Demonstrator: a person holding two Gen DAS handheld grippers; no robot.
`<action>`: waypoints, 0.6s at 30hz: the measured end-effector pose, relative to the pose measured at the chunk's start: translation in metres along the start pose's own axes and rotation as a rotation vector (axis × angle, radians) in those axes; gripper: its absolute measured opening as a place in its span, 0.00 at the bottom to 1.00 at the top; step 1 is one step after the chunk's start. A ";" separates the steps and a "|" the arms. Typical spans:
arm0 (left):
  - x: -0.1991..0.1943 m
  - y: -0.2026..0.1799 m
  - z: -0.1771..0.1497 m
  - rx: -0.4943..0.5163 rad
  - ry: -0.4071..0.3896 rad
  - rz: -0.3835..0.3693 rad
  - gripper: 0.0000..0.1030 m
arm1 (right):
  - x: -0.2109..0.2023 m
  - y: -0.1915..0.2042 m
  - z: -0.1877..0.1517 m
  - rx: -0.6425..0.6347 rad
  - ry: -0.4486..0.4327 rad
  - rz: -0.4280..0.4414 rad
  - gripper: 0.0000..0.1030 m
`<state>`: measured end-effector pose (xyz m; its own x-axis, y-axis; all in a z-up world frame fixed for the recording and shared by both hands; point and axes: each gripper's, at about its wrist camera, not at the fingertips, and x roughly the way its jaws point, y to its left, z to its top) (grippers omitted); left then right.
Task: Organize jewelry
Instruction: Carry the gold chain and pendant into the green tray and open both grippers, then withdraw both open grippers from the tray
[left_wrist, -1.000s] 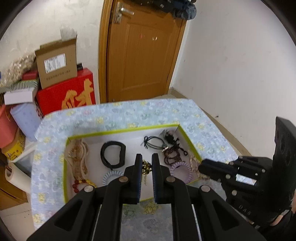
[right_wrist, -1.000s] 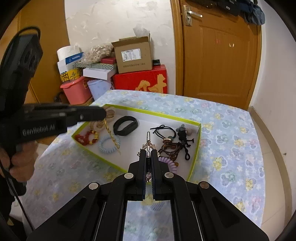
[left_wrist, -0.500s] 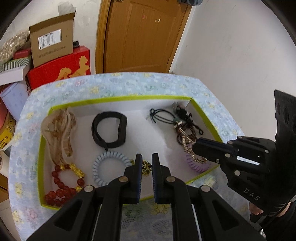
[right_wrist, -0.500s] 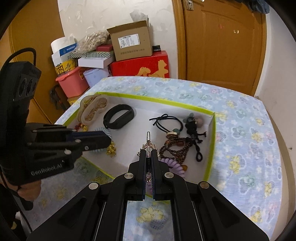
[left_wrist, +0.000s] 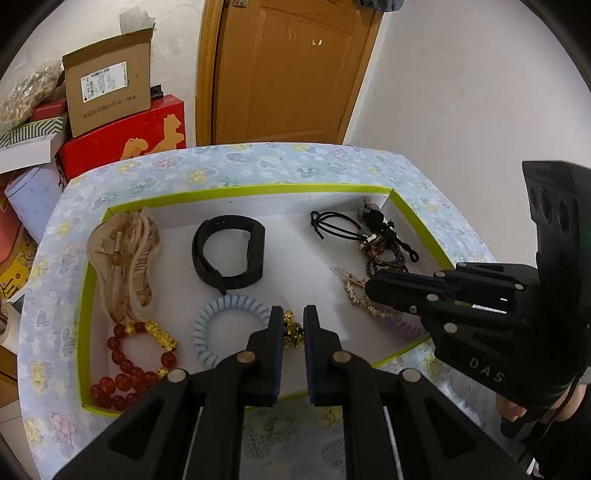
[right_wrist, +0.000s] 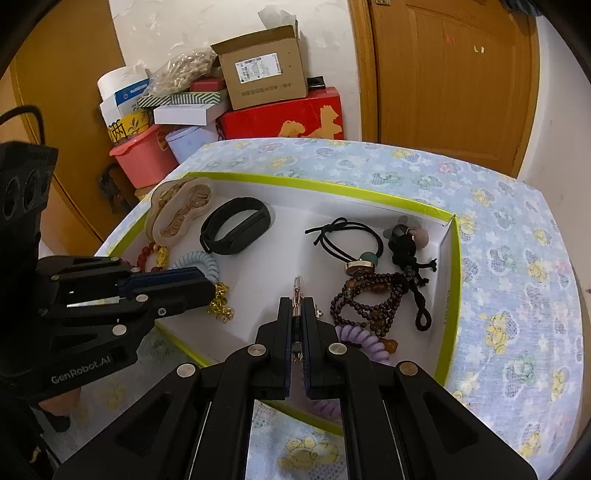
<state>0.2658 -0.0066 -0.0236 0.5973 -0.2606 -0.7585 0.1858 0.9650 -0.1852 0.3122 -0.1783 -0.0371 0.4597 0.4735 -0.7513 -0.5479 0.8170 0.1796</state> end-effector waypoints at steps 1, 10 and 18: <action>-0.001 0.000 0.000 0.000 -0.001 0.000 0.11 | 0.001 0.000 0.000 0.003 0.003 0.000 0.04; -0.015 -0.004 -0.004 -0.001 -0.019 0.011 0.19 | -0.020 0.002 0.001 0.023 -0.026 -0.009 0.15; -0.049 -0.011 -0.015 -0.004 -0.059 0.052 0.20 | -0.056 0.011 -0.013 0.027 -0.059 -0.038 0.16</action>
<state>0.2230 -0.0040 0.0059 0.6512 -0.2113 -0.7289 0.1502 0.9773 -0.1492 0.2713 -0.2004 -0.0017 0.5207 0.4599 -0.7193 -0.5104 0.8431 0.1696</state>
